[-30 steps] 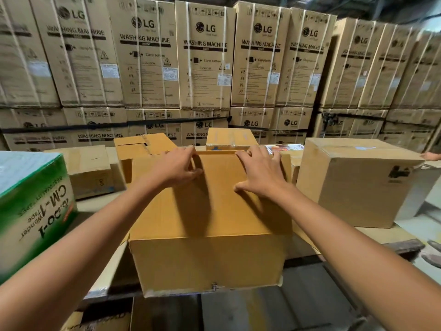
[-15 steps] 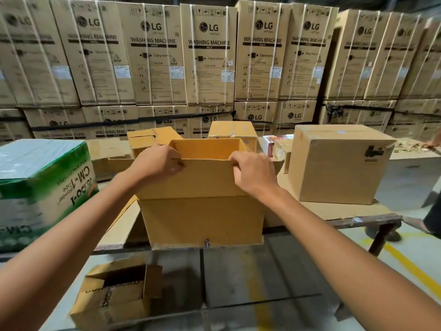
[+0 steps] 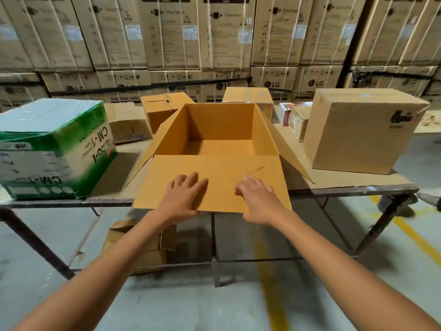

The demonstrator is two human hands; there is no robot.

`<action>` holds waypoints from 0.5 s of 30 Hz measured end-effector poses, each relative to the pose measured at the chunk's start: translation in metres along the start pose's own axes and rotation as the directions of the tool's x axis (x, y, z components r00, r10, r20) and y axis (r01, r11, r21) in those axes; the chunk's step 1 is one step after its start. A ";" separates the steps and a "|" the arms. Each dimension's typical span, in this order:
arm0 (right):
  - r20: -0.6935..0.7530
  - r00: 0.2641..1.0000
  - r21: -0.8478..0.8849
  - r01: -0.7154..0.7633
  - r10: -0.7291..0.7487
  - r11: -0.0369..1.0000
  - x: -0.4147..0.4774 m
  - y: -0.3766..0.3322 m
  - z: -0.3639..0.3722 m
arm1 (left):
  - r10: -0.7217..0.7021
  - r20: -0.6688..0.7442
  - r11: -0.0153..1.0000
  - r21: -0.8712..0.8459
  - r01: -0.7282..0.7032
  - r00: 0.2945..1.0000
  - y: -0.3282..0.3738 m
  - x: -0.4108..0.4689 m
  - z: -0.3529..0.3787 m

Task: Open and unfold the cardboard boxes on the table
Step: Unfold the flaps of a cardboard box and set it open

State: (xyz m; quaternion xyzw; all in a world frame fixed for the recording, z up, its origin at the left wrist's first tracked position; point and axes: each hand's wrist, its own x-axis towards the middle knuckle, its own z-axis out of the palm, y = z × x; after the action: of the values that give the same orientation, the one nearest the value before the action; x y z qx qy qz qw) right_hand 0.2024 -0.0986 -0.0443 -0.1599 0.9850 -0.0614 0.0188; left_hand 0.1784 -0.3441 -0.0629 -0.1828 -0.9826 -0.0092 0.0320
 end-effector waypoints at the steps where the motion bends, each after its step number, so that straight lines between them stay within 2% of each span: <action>1: 0.022 1.000 -0.057 -0.003 0.004 0.998 0.002 0.001 0.010 | -0.001 0.016 1.000 0.014 0.001 1.000 0.001 0.000 0.012; 3: 0.099 0.995 -0.105 -0.014 0.025 0.994 0.012 0.003 0.023 | -0.012 0.104 0.999 -0.035 0.016 0.994 -0.003 0.006 0.027; 5: 0.173 0.982 -0.062 -0.068 0.078 0.996 0.024 0.009 0.026 | -0.016 0.167 0.989 -0.144 0.040 0.986 -0.012 0.017 0.033; 6: 0.155 0.983 -0.047 -0.094 0.100 0.995 0.032 0.013 0.024 | -0.022 0.146 0.985 -0.168 0.046 0.989 -0.018 0.024 0.033; 9: -0.076 0.988 -0.067 -0.139 0.134 0.988 0.059 0.027 0.012 | -0.127 -0.073 0.984 -0.138 0.116 0.989 -0.035 0.053 0.023; 12: -0.191 0.966 -0.075 -0.194 0.177 0.978 0.088 0.042 -0.002 | -0.285 -0.244 0.958 -0.116 0.264 0.927 -0.061 0.086 0.000; 15: -0.161 0.966 -0.089 -0.218 0.201 0.972 0.114 0.059 -0.005 | -0.376 -0.164 0.922 -0.170 0.349 0.912 -0.092 0.117 -0.007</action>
State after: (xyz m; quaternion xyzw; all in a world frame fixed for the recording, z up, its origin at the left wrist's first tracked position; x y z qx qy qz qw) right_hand 0.0756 -0.0788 -0.0488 -0.0504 0.9969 -0.0187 -0.0579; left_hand 0.0364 -0.3884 -0.0486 0.0028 -0.9886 -0.1004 0.1124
